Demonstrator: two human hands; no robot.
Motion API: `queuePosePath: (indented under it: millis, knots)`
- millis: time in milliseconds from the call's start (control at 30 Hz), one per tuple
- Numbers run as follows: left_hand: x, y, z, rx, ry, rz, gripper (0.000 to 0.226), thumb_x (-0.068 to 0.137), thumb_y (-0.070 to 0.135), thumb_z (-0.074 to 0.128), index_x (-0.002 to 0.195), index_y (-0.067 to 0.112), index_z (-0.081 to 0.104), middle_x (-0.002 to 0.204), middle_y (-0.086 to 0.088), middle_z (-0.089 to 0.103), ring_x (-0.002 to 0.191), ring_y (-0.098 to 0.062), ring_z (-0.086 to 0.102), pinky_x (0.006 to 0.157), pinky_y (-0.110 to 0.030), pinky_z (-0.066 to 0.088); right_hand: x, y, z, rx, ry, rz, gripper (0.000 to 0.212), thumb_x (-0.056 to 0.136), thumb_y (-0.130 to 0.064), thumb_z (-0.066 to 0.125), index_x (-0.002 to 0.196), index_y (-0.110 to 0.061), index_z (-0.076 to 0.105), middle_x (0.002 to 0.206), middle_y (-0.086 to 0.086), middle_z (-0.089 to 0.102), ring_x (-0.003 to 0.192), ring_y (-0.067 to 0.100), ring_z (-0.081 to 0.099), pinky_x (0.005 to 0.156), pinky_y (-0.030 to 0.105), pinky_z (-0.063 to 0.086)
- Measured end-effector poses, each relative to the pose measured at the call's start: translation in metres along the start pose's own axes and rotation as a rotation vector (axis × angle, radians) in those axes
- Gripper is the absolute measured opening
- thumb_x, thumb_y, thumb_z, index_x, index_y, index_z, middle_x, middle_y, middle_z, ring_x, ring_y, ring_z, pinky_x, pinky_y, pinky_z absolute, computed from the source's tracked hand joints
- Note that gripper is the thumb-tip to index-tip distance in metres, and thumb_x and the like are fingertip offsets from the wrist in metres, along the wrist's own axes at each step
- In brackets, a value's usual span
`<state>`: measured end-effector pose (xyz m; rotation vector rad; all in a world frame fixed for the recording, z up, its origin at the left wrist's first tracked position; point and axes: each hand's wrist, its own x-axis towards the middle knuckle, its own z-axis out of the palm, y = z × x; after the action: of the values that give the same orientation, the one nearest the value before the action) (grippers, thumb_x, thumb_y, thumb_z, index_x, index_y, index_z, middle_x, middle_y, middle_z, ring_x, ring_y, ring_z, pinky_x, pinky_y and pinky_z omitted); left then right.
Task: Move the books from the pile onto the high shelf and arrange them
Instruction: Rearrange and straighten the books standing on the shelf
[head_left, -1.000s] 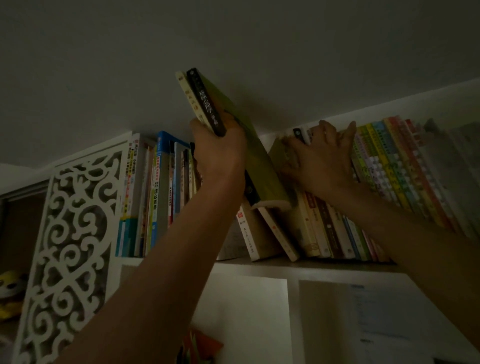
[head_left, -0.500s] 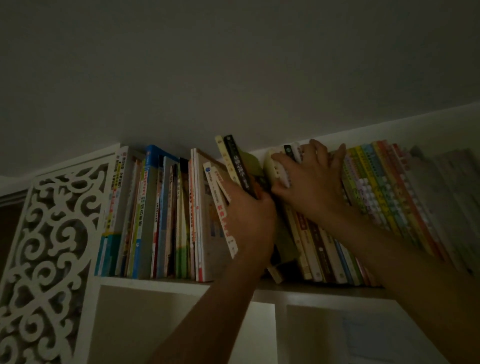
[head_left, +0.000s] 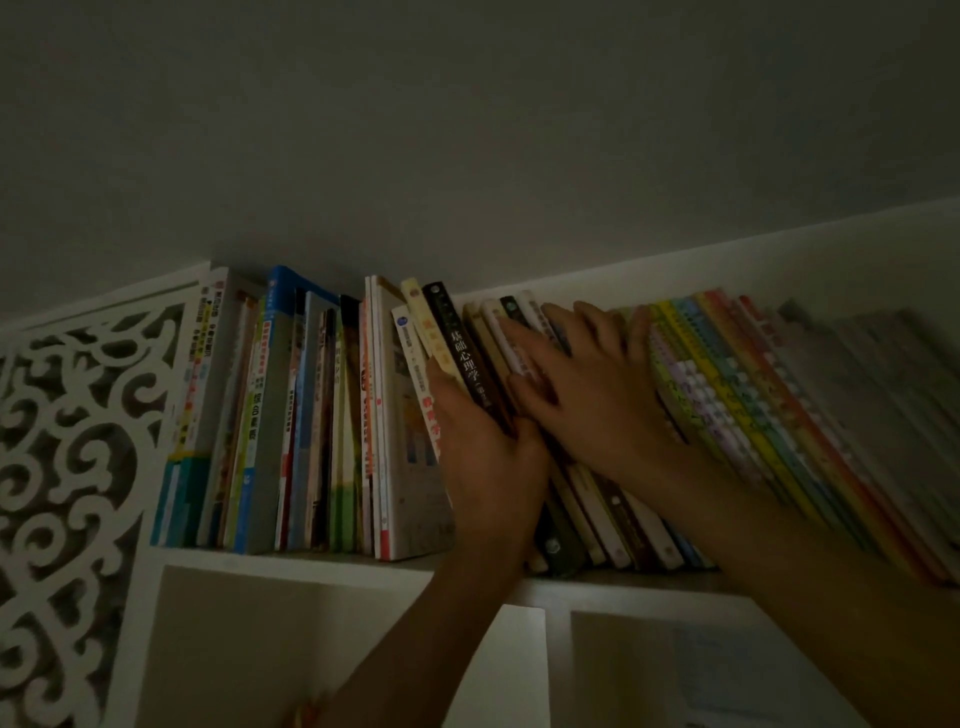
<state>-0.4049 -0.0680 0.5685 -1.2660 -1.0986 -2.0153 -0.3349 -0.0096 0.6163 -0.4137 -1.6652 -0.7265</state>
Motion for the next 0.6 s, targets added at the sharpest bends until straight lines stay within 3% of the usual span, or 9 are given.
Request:
queuePosePath:
  millis: [67,133,267,367,467,533,600]
  knots:
    - [0.010,-0.008,-0.005,0.007,-0.055,0.048,0.065,0.087,0.010,0.057,0.142,0.013,0.023,0.127,-0.003,0.051,0.110,-0.010,0.054,0.096,-0.033,0.049,-0.001,0.002,0.001,-0.034,0.021,0.004,0.056,0.085,-0.050,0.028,0.137,-0.034,0.044,0.140,0.009,0.047,0.132,0.033,0.034,0.108,0.058,-0.001]
    - [0.026,-0.023,-0.014,0.171,-0.107,0.146,0.065,0.083,0.009,0.058,0.140,0.011,0.028,0.124,-0.006,0.052,0.111,-0.015,0.053,0.096,-0.039,0.048,0.002,0.001,0.003,-0.091,0.055,0.008,0.054,0.085,-0.048,0.033,0.134,-0.032,0.049,0.137,0.011,0.050,0.131,0.034,0.037,0.107,0.053,-0.002]
    - [0.041,-0.046,-0.028,0.525,-0.138,0.258,0.079,0.085,0.026,0.060,0.146,0.004,0.015,0.140,-0.016,0.035,0.128,-0.025,0.033,0.109,-0.032,0.021,0.004,-0.012,0.010,-0.172,0.110,0.012,0.050,0.084,-0.041,0.036,0.126,-0.027,0.057,0.128,0.014,0.057,0.125,0.035,0.046,0.106,0.056,0.005]
    - [0.034,-0.048,-0.030,0.654,-0.073,0.306,0.077,0.094,0.047,0.034,0.148,0.010,-0.006,0.157,-0.009,0.001,0.143,-0.021,0.000,0.111,-0.030,-0.011,0.004,-0.015,0.012,-0.189,0.109,0.003,0.048,0.084,-0.040,0.036,0.125,-0.026,0.058,0.124,0.014,0.059,0.122,0.035,0.049,0.107,0.059,0.011]
    - [0.026,-0.057,-0.044,0.675,-0.203,0.372,0.070,0.088,0.060,0.006,0.139,0.029,-0.031,0.149,0.006,-0.030,0.138,-0.008,-0.029,0.103,-0.021,-0.033,0.005,-0.015,0.013,-0.218,0.081,-0.021,0.049,0.086,-0.038,0.034,0.127,-0.023,0.057,0.122,0.014,0.061,0.120,0.035,0.051,0.107,0.054,0.009]
    - [0.022,-0.065,-0.052,0.732,-0.248,0.359,0.067,0.087,0.062,-0.001,0.135,0.032,-0.037,0.149,0.007,-0.030,0.137,-0.007,-0.029,0.101,-0.019,-0.034,0.005,-0.016,0.015,-0.231,0.088,-0.050,0.049,0.086,-0.037,0.033,0.126,-0.021,0.057,0.120,0.014,0.063,0.119,0.035,0.052,0.106,0.053,0.008]
    - [0.023,-0.067,-0.050,0.777,-0.186,0.375,0.067,0.089,0.059,0.002,0.140,0.029,-0.029,0.150,0.002,-0.024,0.139,-0.015,-0.025,0.105,-0.023,-0.032,0.006,-0.018,0.015,-0.256,0.114,-0.062,0.049,0.087,-0.037,0.032,0.125,-0.021,0.058,0.119,0.013,0.064,0.119,0.035,0.052,0.107,0.054,0.007]
